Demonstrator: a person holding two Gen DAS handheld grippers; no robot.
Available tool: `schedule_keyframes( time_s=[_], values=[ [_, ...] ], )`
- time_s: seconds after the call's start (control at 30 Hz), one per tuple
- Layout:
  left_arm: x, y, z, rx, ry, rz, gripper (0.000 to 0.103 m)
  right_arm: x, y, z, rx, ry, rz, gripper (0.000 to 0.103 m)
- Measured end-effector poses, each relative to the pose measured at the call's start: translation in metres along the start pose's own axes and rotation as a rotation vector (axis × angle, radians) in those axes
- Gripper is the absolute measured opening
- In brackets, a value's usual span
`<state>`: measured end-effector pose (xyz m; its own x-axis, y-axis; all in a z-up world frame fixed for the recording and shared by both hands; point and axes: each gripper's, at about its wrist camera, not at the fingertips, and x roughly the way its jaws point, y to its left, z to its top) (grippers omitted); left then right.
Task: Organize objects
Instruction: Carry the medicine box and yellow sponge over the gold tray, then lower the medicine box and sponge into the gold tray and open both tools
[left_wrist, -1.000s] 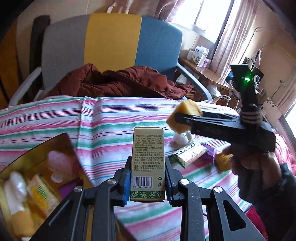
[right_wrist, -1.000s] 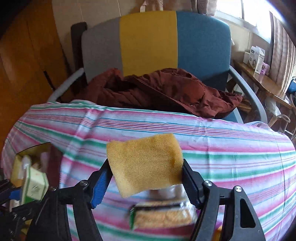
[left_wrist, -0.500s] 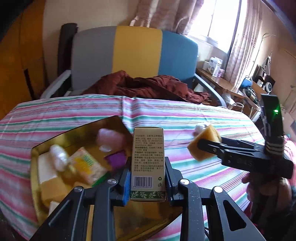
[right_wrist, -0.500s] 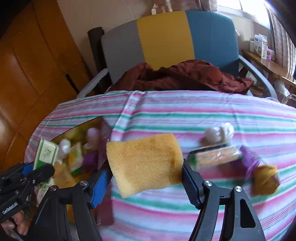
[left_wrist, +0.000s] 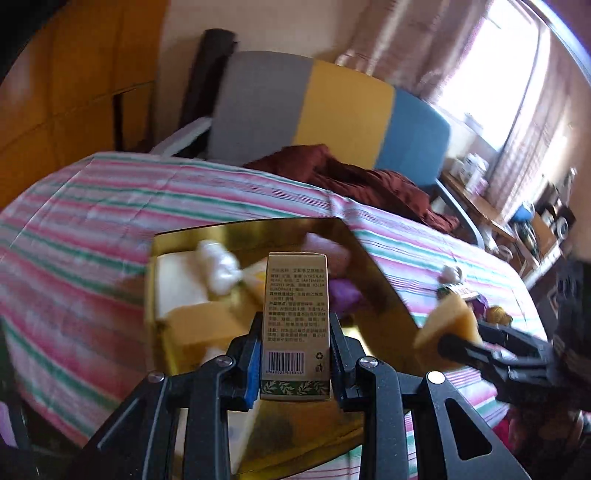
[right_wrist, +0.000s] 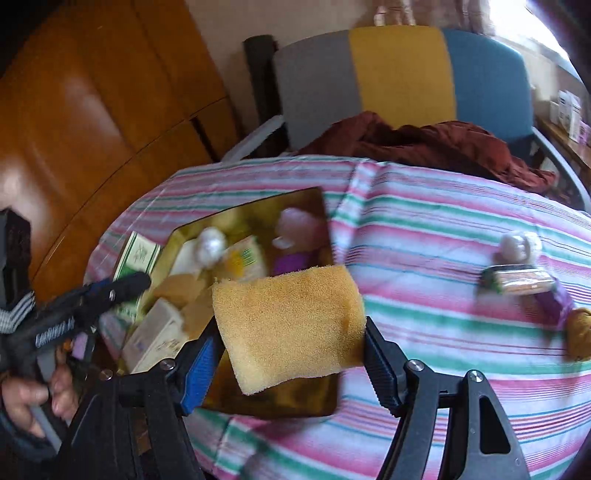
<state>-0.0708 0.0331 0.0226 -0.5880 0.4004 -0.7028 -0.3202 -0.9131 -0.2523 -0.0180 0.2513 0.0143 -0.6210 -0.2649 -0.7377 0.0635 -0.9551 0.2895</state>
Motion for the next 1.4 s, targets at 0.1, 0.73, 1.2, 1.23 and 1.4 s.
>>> schedule_keyframes(
  time_s=[0.1, 0.73, 1.2, 1.23, 1.4],
  values=[
    [-0.007, 0.026, -0.005, -0.05, -0.008, 0.016, 0.03, 0.011, 0.019, -0.008, -0.029, 0.027, 0.032, 0.072],
    [0.009, 0.041, 0.01, -0.087, -0.007, -0.021, 0.03, 0.057, 0.05, -0.037, -0.056, 0.171, 0.123, 0.085],
    [0.05, 0.019, 0.029, -0.023, 0.03, -0.007, 0.039, 0.058, 0.056, -0.039, -0.081, 0.164, 0.09, 0.085],
    [0.052, 0.018, 0.03, -0.025, 0.029, -0.014, 0.046, 0.058, 0.055, -0.038, -0.081, 0.164, 0.088, 0.086],
    [0.044, 0.014, 0.03, -0.009, -0.019, 0.023, 0.064, 0.057, 0.054, -0.039, -0.084, 0.16, 0.074, 0.086]
  ],
)
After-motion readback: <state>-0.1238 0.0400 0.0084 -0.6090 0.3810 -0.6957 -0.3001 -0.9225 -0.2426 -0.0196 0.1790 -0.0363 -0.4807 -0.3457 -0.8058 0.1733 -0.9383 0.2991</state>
